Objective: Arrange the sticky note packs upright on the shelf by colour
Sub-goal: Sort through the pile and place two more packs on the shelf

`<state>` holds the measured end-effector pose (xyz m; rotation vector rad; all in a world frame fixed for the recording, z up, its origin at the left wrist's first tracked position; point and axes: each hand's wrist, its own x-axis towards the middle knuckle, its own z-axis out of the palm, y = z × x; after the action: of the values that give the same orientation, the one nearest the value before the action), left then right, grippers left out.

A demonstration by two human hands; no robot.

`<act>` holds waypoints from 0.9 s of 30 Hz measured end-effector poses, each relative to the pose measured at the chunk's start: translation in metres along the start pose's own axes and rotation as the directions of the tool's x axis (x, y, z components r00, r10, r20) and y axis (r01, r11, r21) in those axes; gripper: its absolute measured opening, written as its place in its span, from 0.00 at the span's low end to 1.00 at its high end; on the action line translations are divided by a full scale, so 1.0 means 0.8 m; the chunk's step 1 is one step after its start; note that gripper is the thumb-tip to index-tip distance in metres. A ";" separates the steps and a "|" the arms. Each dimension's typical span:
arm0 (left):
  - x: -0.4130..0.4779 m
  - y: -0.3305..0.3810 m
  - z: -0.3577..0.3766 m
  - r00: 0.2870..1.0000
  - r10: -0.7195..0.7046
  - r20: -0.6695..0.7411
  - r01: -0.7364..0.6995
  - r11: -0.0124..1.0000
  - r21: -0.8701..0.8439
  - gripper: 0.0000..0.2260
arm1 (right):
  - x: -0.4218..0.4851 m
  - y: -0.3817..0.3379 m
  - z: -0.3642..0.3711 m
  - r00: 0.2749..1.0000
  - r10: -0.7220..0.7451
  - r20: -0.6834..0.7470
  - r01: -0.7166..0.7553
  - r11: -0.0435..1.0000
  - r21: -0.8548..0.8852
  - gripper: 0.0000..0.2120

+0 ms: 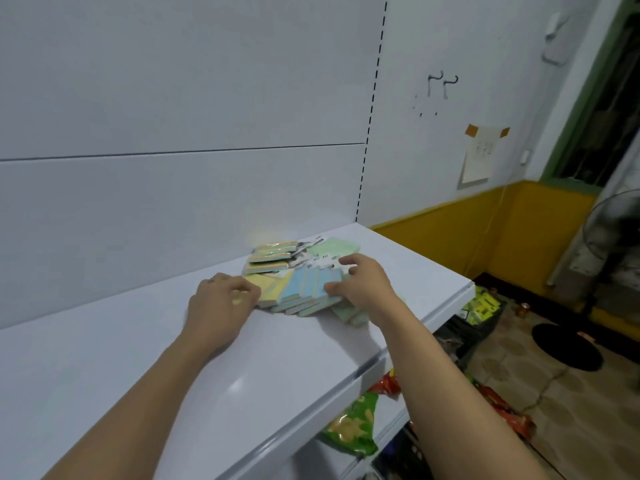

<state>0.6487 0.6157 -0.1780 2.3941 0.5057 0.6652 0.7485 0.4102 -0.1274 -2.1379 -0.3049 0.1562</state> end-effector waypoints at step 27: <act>-0.004 -0.004 -0.094 0.963 -0.212 0.165 0.257 0.907 -0.334 0.03 | 0.008 -0.037 0.007 0.947 -0.291 -0.135 0.253 0.937 -0.242 0.07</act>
<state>0.6027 0.6501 -0.1287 1.9823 0.5592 0.4504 0.7488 0.4323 -0.1055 -2.2837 -0.5364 -0.2306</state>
